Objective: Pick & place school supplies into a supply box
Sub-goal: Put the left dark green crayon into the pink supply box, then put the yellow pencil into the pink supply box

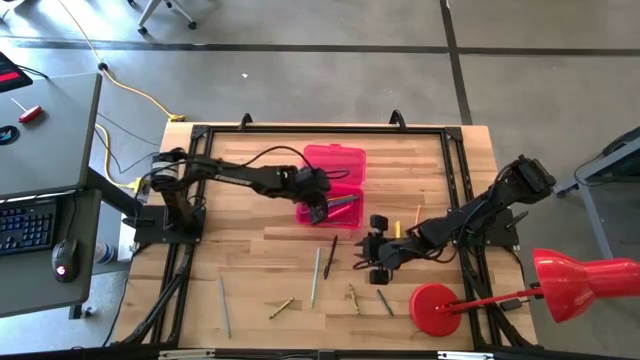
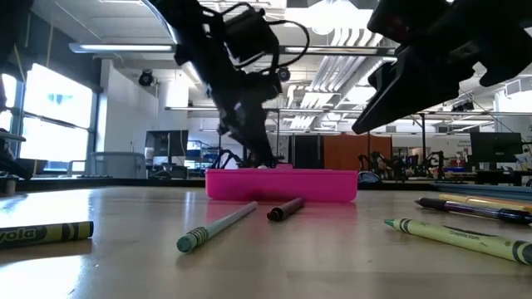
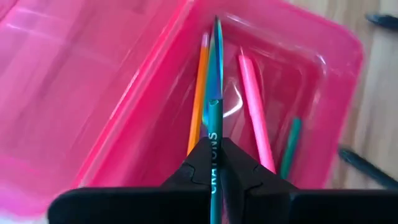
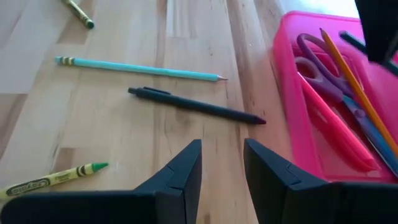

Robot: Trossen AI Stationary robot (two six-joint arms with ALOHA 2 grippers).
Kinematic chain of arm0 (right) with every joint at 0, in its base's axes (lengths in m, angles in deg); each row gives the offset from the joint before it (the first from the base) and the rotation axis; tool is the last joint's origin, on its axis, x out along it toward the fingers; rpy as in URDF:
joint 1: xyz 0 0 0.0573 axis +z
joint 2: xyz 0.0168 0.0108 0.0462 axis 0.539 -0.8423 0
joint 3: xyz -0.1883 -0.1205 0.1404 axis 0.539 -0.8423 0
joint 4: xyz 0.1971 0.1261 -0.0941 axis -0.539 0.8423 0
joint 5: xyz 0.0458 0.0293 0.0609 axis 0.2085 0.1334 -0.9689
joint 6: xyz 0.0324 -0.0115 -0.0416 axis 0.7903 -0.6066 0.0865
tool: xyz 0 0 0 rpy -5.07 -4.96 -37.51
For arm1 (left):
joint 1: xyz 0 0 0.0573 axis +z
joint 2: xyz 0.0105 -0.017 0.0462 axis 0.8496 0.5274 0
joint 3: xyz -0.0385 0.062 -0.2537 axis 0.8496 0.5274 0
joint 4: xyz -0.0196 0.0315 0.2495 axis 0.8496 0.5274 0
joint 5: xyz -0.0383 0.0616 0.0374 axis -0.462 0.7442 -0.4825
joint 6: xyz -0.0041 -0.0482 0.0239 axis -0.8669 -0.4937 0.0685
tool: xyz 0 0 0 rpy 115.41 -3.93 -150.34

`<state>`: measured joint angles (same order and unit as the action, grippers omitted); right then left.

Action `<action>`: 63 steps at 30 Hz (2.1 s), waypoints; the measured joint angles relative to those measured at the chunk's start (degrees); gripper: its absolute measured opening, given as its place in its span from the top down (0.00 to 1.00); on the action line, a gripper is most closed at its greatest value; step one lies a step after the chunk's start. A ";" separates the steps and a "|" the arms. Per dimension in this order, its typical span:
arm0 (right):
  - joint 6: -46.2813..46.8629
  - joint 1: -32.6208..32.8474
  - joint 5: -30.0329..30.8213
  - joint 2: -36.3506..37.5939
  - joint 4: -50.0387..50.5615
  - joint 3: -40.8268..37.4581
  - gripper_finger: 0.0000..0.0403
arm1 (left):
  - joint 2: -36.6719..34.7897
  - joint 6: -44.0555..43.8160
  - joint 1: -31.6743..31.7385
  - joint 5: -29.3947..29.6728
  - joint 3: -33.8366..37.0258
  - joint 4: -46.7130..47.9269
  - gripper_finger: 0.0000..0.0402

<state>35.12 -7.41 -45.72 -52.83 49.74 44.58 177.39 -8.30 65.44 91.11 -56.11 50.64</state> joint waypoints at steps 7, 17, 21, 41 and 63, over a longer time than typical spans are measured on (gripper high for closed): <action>1.69 0.03 2.76 0.00 -0.46 0.00 0.76 | 1.78 4.65 -0.13 -0.19 0.07 -1.57 0.87; 13.85 0.03 8.85 0.00 5.11 0.00 0.76 | 1.78 7.19 -0.13 2.52 0.07 -3.00 0.61; 25.19 0.03 11.39 0.00 13.10 0.00 0.76 | 1.12 6.33 -0.13 2.55 0.08 -2.77 0.55; 78.23 0.00 0.05 -0.01 50.47 0.02 0.76 | -0.95 2.54 -0.13 2.39 0.05 -3.02 0.59; 85.25 -1.96 -5.10 -0.14 55.85 -1.12 0.76 | -0.94 2.06 -0.15 2.34 0.05 -2.63 0.59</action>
<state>120.37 -9.36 -50.82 -52.97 105.59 43.46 176.44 -6.24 65.28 93.45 -56.07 48.01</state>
